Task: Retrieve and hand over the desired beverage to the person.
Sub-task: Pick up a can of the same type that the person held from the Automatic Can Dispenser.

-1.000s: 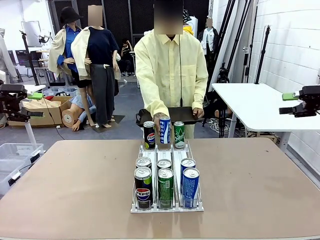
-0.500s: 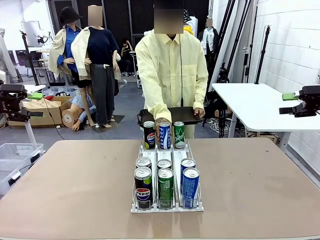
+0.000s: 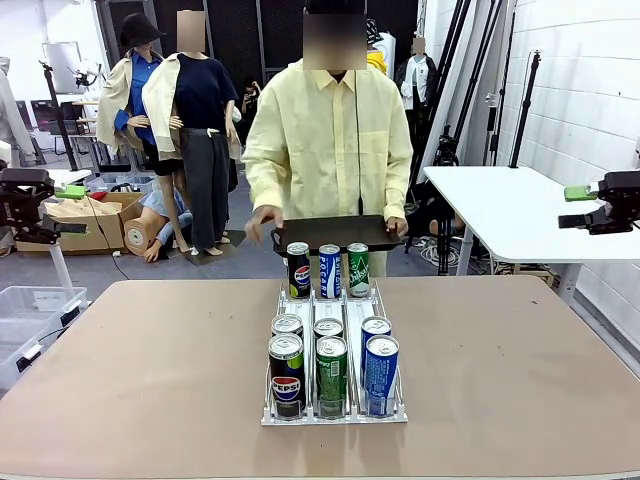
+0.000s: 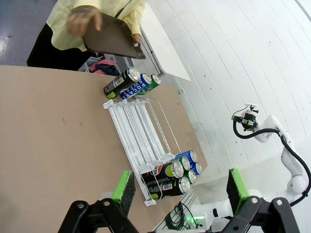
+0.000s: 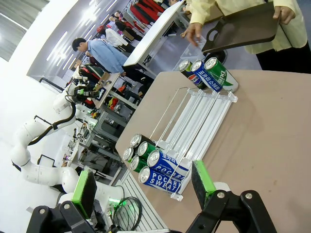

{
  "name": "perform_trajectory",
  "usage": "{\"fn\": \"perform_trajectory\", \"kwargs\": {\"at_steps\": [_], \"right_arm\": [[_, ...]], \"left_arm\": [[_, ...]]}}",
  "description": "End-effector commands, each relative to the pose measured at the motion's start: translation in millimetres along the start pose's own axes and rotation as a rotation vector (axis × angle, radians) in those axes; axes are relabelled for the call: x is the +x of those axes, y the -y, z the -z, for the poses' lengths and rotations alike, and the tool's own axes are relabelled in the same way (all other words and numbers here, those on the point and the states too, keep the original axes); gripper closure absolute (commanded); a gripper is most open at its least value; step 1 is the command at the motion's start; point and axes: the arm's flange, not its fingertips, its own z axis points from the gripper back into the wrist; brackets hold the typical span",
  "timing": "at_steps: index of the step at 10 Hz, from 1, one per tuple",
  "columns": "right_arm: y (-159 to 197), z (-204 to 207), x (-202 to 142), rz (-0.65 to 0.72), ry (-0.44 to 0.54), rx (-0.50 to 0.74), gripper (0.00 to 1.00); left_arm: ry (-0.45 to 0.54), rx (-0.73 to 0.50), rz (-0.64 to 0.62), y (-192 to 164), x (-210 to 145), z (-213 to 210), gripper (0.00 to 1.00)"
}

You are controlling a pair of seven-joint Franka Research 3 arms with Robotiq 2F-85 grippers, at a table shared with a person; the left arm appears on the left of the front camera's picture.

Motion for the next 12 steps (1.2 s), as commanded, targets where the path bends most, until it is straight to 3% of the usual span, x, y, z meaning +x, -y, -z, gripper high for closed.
{"fn": "perform_trajectory", "kwargs": {"at_steps": [1, 5, 8, 12], "right_arm": [[-0.4, -0.2, -0.9, 0.003, -0.001, 0.011, 0.0], [0.0, 0.0, 0.0, 0.0, 0.0, 0.0, 0.0], [-34.7, 50.7, 8.3, -0.042, -0.176, -0.065, 0.0], [-77.9, 115.8, -6.8, -0.133, -0.363, -0.161, 0.0]], "left_arm": [[0.005, 0.0, 0.002, 0.9, 0.7, -0.8, 0.0], [0.005, 0.0, 0.002, 0.9, 0.7, -0.8, 0.0], [0.005, 0.0, 0.002, 0.9, 0.7, -0.8, 0.0], [0.005, 0.0, 0.002, 0.9, 0.7, -0.8, 0.0]]}}
